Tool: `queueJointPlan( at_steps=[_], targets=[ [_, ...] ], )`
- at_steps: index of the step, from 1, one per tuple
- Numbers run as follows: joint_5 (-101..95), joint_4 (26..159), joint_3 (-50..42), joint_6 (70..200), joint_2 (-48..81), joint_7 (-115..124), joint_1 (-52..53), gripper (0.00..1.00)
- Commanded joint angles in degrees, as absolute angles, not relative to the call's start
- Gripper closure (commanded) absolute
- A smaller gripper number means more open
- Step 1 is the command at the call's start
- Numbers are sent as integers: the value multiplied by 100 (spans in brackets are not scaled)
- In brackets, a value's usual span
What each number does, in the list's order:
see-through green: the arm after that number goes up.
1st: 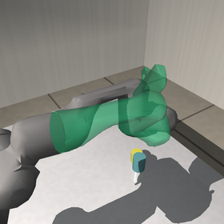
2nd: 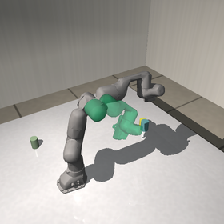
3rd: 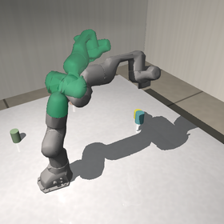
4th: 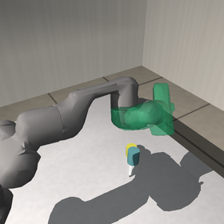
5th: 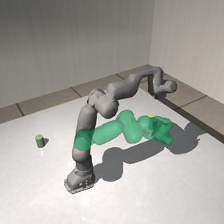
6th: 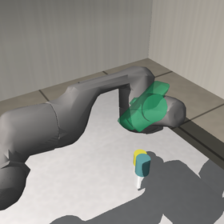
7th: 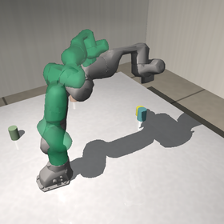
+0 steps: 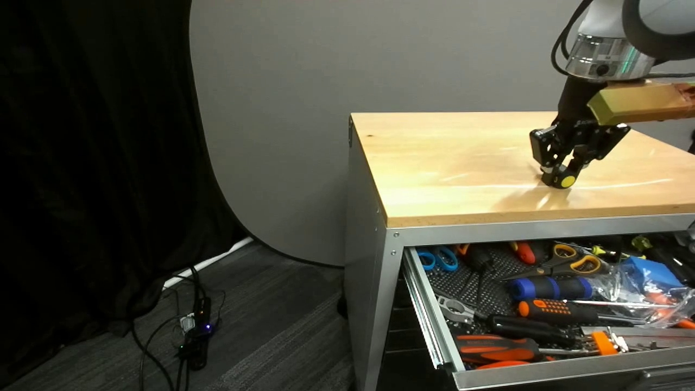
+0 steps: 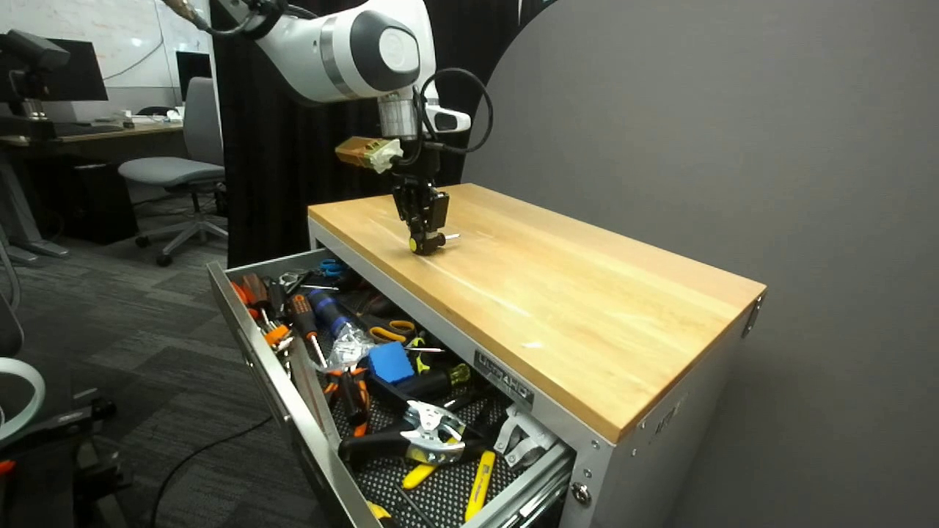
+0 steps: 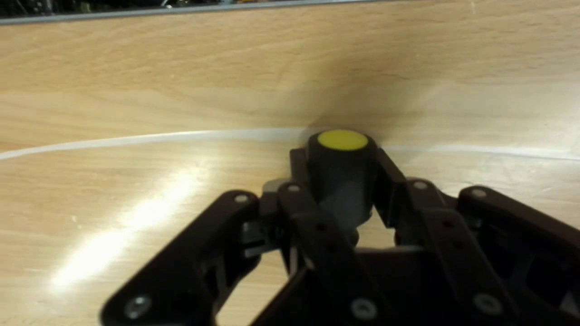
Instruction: Put the screwdriver in the open drawer and then close the drawer
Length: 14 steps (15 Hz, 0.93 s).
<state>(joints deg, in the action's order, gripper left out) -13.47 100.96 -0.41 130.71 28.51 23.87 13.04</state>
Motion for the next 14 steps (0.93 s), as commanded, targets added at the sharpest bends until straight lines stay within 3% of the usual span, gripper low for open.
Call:
queueJointPlan(
  at_steps=[1,14],
  targets=[
    [-1560,10370,-282,12790,2515,2484,1331,88],
    [-1963,12444,-497,12586,1376,2850,868,87]
  ],
)
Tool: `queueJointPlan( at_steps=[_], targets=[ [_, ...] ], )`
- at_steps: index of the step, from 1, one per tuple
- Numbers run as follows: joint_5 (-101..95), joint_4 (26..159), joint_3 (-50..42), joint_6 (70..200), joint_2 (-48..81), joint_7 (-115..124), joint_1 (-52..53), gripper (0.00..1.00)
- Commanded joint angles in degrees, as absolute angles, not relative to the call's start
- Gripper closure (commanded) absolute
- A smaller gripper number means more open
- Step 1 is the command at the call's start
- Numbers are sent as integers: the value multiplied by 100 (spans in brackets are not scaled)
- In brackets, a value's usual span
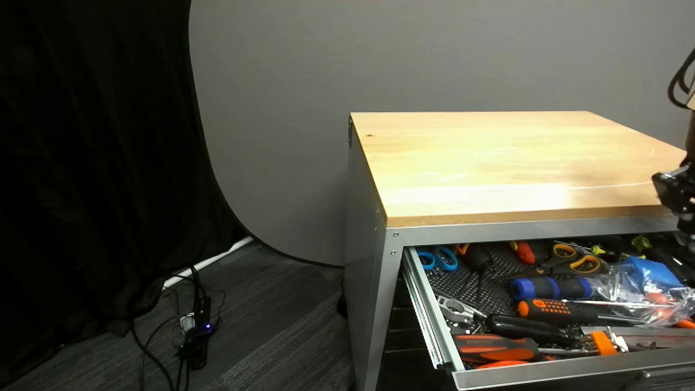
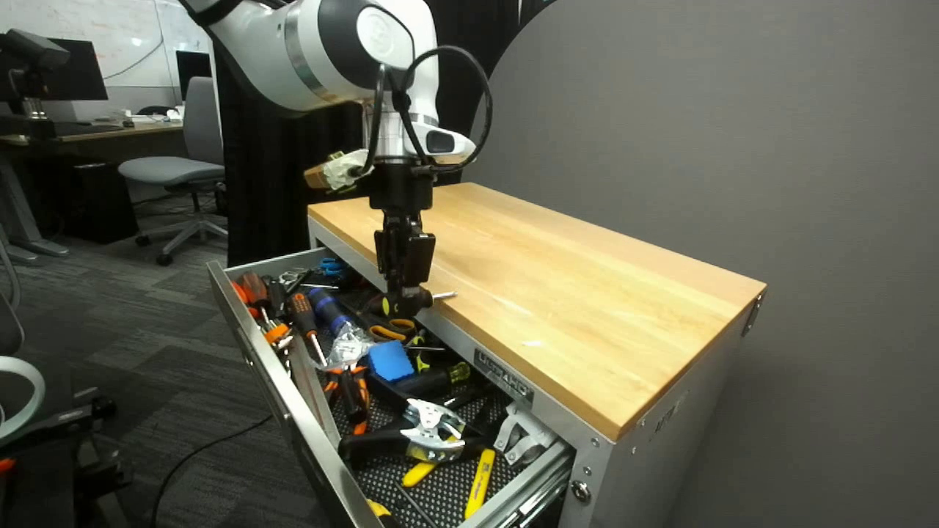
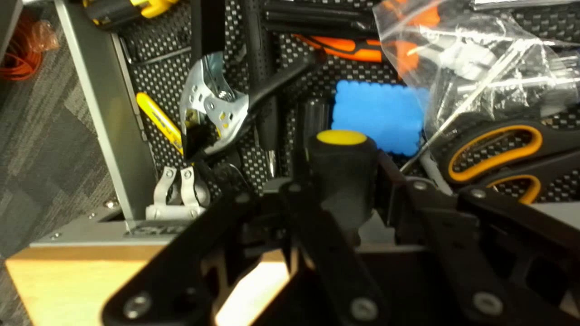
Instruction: Put the screwdriver in the open drawer and then close the drawer
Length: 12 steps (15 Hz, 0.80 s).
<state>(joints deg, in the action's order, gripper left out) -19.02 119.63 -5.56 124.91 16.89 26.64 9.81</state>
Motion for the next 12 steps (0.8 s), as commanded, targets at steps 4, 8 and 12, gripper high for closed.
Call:
queueJointPlan(
  at_steps=[4,8,12],
  targets=[
    [-1893,12668,-452,12703,1414,2800,782,25],
    [-1725,12908,-509,12765,1270,2258,498,0],
    [-1454,13246,-617,12820,1136,1587,-3,0]
  ],
)
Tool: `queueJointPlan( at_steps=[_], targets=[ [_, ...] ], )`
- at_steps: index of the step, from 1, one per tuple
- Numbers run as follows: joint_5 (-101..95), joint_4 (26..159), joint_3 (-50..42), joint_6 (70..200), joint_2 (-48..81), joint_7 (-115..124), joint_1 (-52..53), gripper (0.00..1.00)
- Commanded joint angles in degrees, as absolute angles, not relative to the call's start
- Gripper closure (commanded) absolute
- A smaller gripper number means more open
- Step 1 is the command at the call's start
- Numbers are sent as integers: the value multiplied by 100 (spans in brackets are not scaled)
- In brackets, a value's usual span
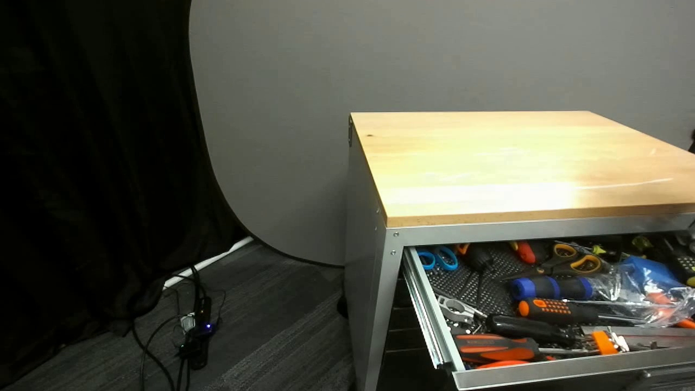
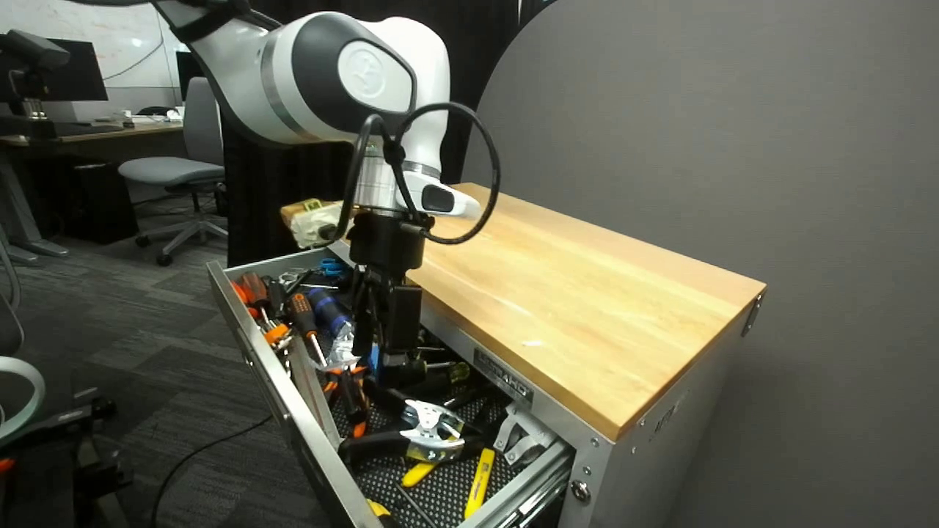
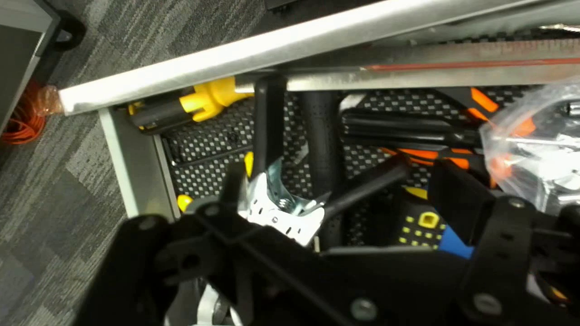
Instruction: Put the screwdriver in the open drawer and then close the drawer
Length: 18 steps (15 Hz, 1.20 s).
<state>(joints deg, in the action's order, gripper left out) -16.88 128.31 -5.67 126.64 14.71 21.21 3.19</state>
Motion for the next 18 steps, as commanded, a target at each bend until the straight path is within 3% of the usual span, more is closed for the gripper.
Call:
queueJointPlan(
  at_steps=[1,13,18],
  targets=[
    [-1403,13309,-645,12760,1136,1451,-116,0],
    [-993,13738,-835,12438,1333,880,-691,0],
    [-1109,13628,-802,11693,1440,672,-648,0]
  ],
)
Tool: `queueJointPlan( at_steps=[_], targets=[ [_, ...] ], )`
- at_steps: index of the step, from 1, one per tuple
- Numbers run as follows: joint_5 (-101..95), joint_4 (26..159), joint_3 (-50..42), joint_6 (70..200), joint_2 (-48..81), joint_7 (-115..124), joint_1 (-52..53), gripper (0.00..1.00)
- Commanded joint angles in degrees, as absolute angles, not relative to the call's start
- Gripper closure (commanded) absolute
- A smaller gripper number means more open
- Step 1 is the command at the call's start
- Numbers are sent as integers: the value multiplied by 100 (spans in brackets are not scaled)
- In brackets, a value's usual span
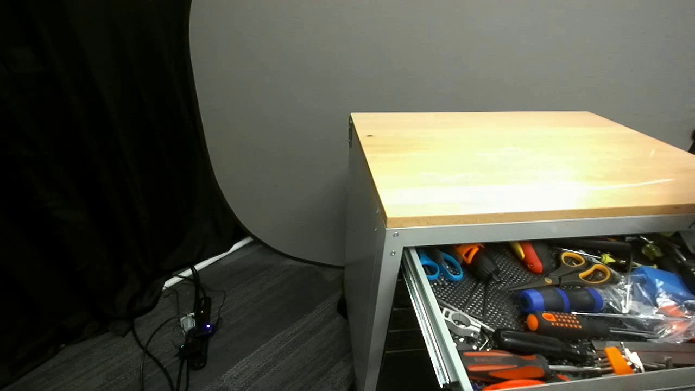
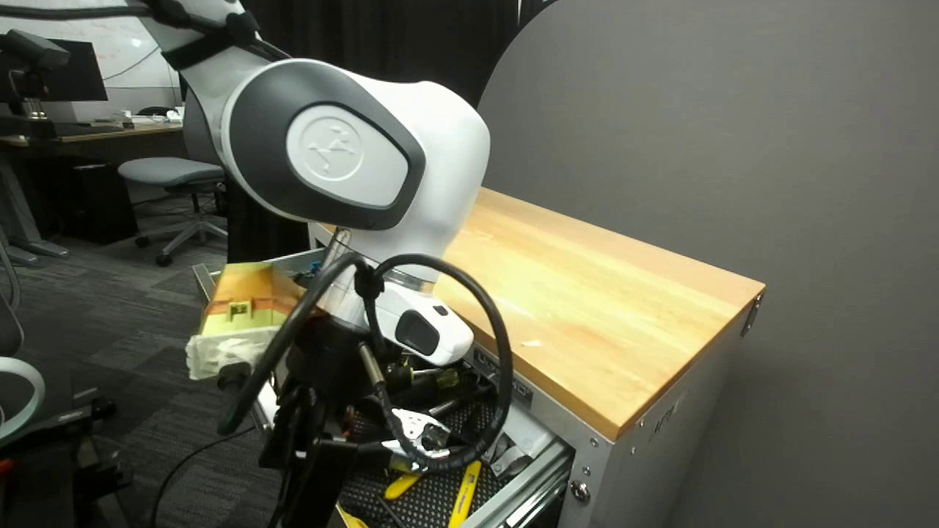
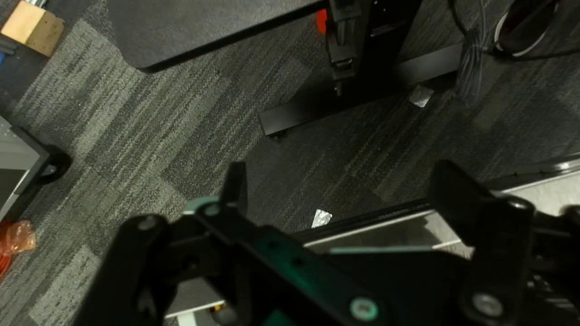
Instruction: Put the screwdriver in the open drawer and then close the drawer
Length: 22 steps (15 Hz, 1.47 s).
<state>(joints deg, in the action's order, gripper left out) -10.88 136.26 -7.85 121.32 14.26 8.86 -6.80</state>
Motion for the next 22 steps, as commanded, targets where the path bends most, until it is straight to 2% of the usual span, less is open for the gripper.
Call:
queueJointPlan(
  at_steps=[1,3,4,5,8,14,16,22],
  targets=[
    [-1062,13584,-788,11499,1491,590,-660,0],
    [-1101,13585,-796,11459,1544,711,-636,0],
    [-1102,13624,-795,11625,1543,783,-628,25],
    [-1078,13615,-799,11763,1583,959,-603,26],
    [-1049,13603,-766,12335,1701,1373,-501,51],
    [-905,13395,-725,13168,1907,2534,-170,95],
    [-916,13269,-736,13449,1990,2934,-38,100],
    [-1037,12622,-852,14077,2431,4145,353,100]
  ],
)
